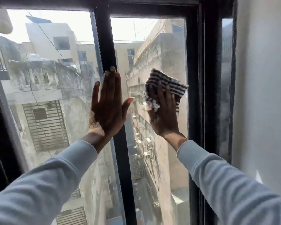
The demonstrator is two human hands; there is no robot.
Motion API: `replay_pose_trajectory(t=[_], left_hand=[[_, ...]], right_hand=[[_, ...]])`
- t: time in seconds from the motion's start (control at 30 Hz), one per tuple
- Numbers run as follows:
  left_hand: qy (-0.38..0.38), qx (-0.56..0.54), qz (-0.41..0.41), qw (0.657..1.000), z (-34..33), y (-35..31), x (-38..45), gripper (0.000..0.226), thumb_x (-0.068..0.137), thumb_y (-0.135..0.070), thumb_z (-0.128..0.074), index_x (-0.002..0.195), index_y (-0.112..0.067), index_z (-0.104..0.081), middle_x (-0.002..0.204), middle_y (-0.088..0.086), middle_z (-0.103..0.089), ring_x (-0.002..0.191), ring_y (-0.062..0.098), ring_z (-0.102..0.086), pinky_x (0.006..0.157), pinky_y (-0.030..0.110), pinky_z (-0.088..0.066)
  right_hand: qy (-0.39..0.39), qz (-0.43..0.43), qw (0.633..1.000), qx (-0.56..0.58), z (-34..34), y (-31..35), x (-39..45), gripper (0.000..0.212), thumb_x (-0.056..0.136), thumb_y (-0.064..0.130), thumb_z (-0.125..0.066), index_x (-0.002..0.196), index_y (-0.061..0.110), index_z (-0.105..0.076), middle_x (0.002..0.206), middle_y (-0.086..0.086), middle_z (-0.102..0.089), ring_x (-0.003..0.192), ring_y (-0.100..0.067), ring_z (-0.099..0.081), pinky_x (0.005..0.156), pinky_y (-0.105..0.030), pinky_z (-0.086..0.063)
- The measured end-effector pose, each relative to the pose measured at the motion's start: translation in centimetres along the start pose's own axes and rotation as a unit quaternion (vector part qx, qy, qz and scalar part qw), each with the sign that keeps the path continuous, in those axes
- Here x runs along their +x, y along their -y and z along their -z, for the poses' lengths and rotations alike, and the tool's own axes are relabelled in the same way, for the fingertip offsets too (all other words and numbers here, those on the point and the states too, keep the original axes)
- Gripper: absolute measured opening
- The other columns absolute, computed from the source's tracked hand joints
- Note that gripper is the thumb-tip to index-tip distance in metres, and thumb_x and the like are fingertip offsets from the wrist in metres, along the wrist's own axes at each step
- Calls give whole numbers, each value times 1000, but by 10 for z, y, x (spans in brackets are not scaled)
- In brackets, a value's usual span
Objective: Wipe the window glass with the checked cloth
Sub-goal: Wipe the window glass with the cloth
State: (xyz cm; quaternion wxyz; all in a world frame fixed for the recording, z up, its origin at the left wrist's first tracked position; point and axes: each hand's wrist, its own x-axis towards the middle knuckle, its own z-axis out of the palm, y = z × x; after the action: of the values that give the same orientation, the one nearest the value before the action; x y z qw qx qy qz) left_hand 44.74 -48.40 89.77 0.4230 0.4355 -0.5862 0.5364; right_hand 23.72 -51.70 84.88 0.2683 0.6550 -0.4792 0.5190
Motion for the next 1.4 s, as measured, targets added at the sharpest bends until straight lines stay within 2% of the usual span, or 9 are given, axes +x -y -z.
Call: replay_pose_trajectory(t=[0.1, 0.33, 0.57, 0.73, 0.87, 1.03, 1.13, 1.23, 1.4], left_hand=[[2, -11, 6, 1000, -1, -2, 1, 85, 113, -61, -26, 177, -9, -11, 187, 12, -13, 174, 26, -16, 140, 38, 9], [31, -50, 0, 998, 11, -3, -2, 79, 117, -52, -31, 177, -5, -10, 187, 15, -7, 175, 31, -10, 140, 32, 9], [75, -79, 12, 994, 23, -5, 1, 82, 116, -53, -33, 176, -3, -11, 187, 16, -8, 174, 28, -7, 139, 33, 5], [119, -104, 29, 987, 36, -12, 7, 92, 108, -65, -11, 175, -1, -17, 185, 19, -13, 174, 33, -14, 139, 39, -5], [188, -73, 32, 979, 54, -17, 10, 91, 109, -65, -4, 176, -4, -2, 187, 14, 3, 175, 29, 0, 138, 37, 8], [220, -109, 110, 963, 88, -36, 20, 78, 114, -59, -14, 172, -9, -29, 184, 10, -19, 174, 28, -11, 136, 40, 14], [259, -326, 255, 873, 118, -54, 23, 81, 108, -70, -9, 140, -18, -62, 151, 6, -55, 151, 30, -48, 126, 41, -25], [297, -610, 363, 639, 160, -73, 25, 77, 112, -71, -19, 140, -21, -71, 139, 5, -76, 134, 26, -71, 123, 55, -48], [249, -683, 389, 566, 208, -92, 7, 50, 113, -51, -50, 125, -12, -79, 125, 17, -81, 119, 38, -79, 110, 56, -61]], right_hand=[[88, -208, 968, 112, -17, 4, -83, 77, 106, 56, -22, 173, 22, -5, 183, -12, -1, 170, -35, 6, 138, -46, 6], [63, 103, 992, 33, -28, 30, -68, 71, 104, 41, -47, 171, 26, -29, 182, -7, -11, 169, -39, -8, 133, -64, -20], [-37, -307, 946, 99, -19, 49, -47, 88, 95, 54, -26, 170, 23, 8, 182, -5, 2, 170, -36, -7, 138, -58, -7], [31, -228, 958, 170, -16, 93, -64, 83, 97, 52, -22, 172, 23, -4, 183, -7, -1, 168, -28, 5, 132, -43, 9], [121, -293, 826, 466, 41, 91, -37, 44, 116, 43, -27, 135, 20, -60, 140, -21, -60, 127, -31, -57, 107, -57, -50], [203, -339, 580, 712, 122, 68, -19, 68, 114, 56, -17, 158, 10, -42, 149, -20, -56, 138, -37, -54, 118, -57, -48], [236, -323, 499, 769, 162, 63, -19, 70, 111, 58, -24, 148, 10, -58, 134, -21, -70, 125, -38, -68, 105, -56, -60], [266, -293, 477, 785, 198, 59, -28, 82, 100, 68, -42, 157, 9, -52, 144, -21, -66, 129, -38, -69, 110, -55, -57], [268, -323, 570, 707, 260, 47, -59, 62, 109, 56, -31, 136, 9, -61, 120, -17, -72, 111, -36, -71, 96, -53, -63]])
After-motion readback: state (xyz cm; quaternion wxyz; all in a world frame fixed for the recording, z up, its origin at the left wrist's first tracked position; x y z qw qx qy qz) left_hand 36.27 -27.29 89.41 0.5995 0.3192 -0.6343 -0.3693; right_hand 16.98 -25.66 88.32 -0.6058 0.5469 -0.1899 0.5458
